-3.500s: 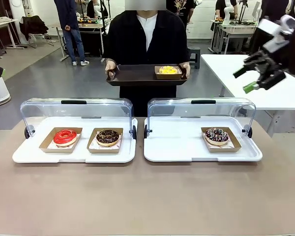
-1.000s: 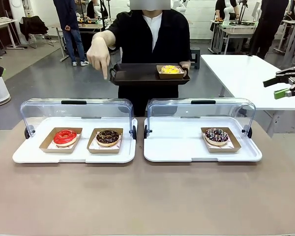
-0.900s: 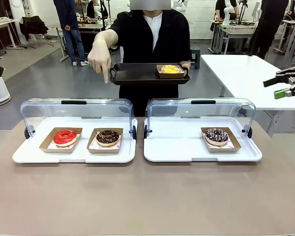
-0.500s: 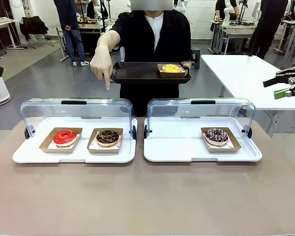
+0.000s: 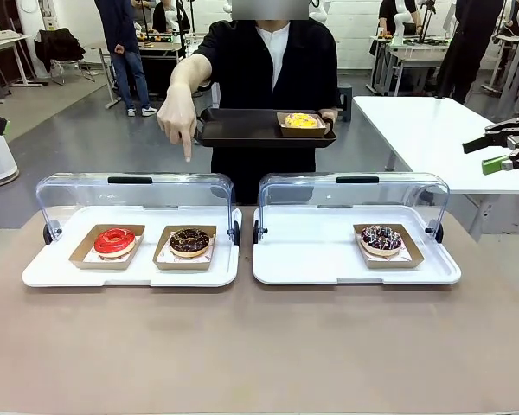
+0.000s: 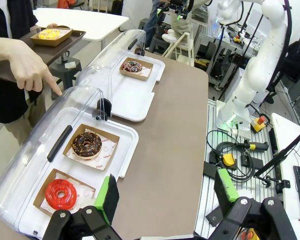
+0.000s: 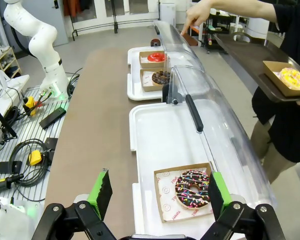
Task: Provide the desired donut to the person.
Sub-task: Pick up and lift the Paper togo box containing the Donut pointed at by the person.
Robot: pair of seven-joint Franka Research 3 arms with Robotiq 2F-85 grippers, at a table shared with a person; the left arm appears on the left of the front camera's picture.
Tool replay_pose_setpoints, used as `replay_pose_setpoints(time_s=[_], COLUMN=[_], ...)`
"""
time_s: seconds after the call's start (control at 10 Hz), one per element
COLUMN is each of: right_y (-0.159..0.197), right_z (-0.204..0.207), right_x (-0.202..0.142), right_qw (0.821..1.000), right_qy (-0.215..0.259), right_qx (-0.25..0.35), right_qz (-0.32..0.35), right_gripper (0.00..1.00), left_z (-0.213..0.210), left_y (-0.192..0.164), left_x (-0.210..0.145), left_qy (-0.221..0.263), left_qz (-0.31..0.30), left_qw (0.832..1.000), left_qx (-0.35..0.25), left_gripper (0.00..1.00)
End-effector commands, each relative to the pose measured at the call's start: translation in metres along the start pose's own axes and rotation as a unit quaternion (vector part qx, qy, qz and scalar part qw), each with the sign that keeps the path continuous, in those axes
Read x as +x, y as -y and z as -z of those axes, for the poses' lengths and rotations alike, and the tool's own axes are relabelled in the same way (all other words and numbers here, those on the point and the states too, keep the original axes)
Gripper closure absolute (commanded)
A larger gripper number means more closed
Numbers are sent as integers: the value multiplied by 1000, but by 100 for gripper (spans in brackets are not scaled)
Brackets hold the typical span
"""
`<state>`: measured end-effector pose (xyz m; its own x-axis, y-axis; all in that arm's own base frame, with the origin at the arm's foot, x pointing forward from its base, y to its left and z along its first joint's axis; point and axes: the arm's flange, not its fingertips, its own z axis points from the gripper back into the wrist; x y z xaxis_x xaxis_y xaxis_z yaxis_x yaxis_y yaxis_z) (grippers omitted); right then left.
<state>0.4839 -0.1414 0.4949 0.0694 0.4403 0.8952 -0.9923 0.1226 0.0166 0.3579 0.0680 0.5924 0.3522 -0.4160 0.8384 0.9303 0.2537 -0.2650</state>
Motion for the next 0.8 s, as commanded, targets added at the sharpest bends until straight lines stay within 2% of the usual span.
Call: replay_pose_setpoints(time_s=[0.0, 0.7], right_y=[-1, -1], right_z=[1, 1], right_x=[1, 1], right_qw=[1000, 1000], right_qy=[2, 2], right_qx=[2, 2], right_qz=[-1, -1], right_gripper=[0, 0], left_z=[-1, 0], left_y=[-1, 0], left_x=[0, 0], left_qy=[6, 0], left_qz=[9, 0], left_qw=[1000, 1000], left_qx=[-2, 0], left_gripper=[0, 0])
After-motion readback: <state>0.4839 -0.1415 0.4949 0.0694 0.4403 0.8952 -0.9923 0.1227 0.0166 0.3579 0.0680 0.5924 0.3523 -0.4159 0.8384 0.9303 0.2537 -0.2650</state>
